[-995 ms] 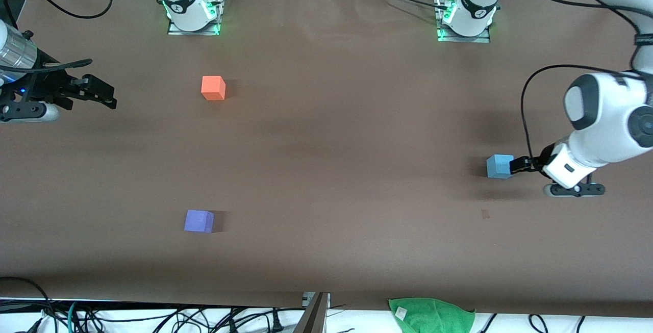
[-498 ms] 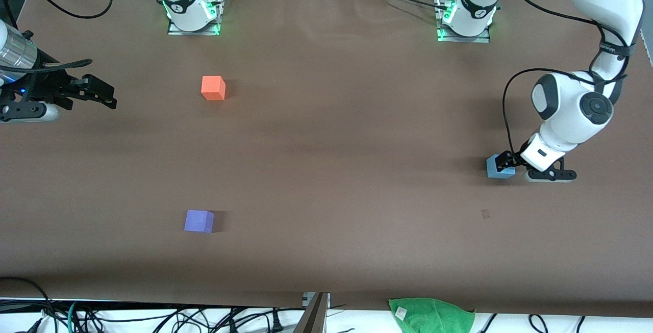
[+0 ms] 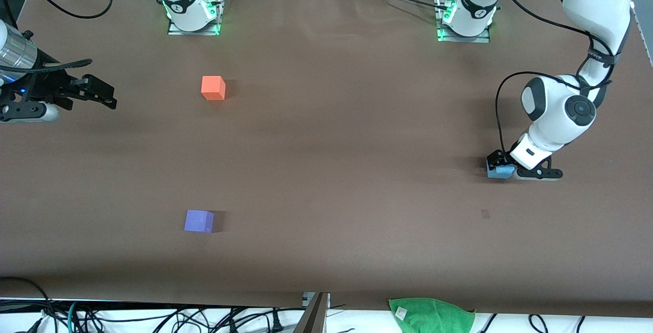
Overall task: Place blue block between orange and purple blocks
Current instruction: 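Close the left gripper on the light blue cube, then carry the light blue cube toward the table middle and lower it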
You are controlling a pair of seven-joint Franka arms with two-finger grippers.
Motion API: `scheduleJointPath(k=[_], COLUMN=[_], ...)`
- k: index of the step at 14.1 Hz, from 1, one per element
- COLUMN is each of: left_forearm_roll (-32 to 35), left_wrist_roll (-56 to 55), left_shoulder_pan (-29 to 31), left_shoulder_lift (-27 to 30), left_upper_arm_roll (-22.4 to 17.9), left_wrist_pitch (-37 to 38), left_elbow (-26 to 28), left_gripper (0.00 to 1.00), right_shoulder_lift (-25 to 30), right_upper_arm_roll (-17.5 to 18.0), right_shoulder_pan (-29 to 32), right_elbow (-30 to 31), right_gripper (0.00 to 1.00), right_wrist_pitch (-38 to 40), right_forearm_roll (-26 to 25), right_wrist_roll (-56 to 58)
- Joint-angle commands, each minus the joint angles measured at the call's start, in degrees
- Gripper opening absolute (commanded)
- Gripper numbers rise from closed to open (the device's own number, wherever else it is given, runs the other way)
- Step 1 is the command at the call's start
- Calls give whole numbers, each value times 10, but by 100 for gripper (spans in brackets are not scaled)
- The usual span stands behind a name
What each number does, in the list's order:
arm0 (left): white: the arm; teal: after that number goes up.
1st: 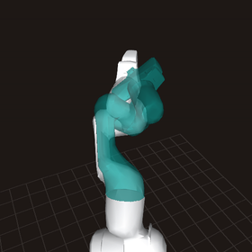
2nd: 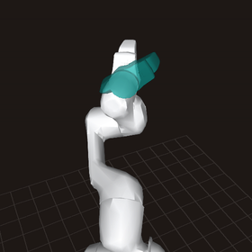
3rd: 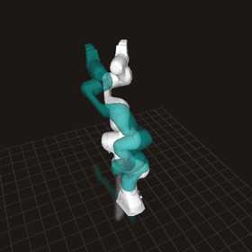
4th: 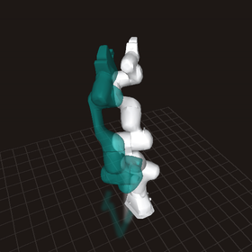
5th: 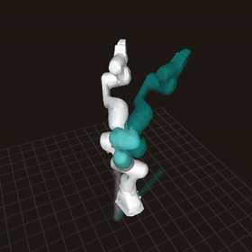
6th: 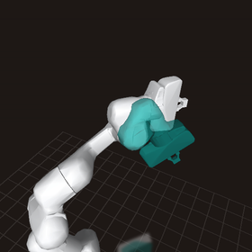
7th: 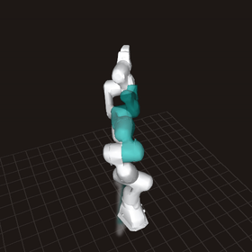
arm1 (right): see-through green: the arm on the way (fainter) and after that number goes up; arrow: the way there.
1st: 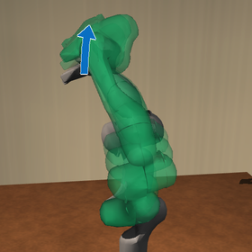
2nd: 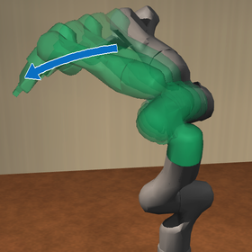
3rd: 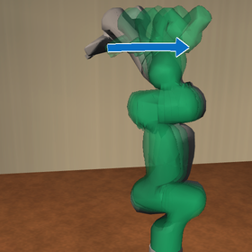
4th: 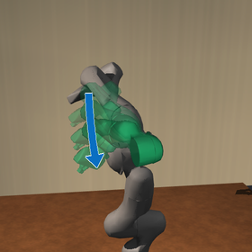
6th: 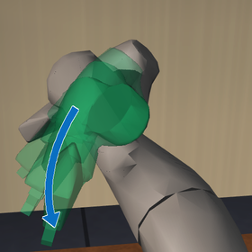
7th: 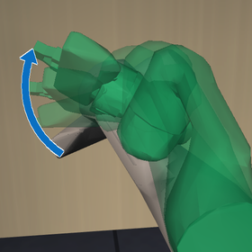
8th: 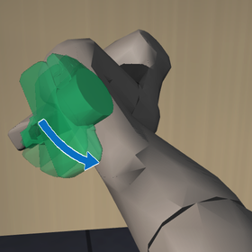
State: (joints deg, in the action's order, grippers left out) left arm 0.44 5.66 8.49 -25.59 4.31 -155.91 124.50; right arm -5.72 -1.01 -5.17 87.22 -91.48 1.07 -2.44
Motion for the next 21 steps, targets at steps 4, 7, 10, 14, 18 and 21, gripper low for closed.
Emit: scheduleJointPath(k=[4, 7, 10, 14, 18, 21], left_forearm_roll=[18, 18, 17, 14, 17, 18], left_wrist_roll=[37, 33, 25, -15, -195, -294], left_shoulder_pan=[7, -1, -4, -7, -96, -183], left_shoulder_lift=[4, 45, 57, 54, 9, -69], left_upper_arm_roll=[3, 6, 44, 152, 199, 194], left_wrist_pitch=[-4, 50, 251, 415, 413, 390], left_elbow=[-5, -29, -135, -238, -298, -358], left_gripper=[17, 19, 22, 21, 18, 18], right_shoulder_lift=[-3, -4, -4, -4, -4, -5], right_upper_arm_roll=[1, 1, 1, 1, 1, 0], right_shoulder_pan=[0, 0, 0, 0, 1, 3], right_elbow=[-11, -11, -11, -11, -11, -10], right_gripper=[100, 100, 100, 100, 100, 100], right_wrist_pitch=[8, 8, 8, 8, 8, 9], right_forearm_roll=[-6, -6, -6, -6, -6, -6], right_wrist_roll=[-5, -5, -5, -5, -5, -3])
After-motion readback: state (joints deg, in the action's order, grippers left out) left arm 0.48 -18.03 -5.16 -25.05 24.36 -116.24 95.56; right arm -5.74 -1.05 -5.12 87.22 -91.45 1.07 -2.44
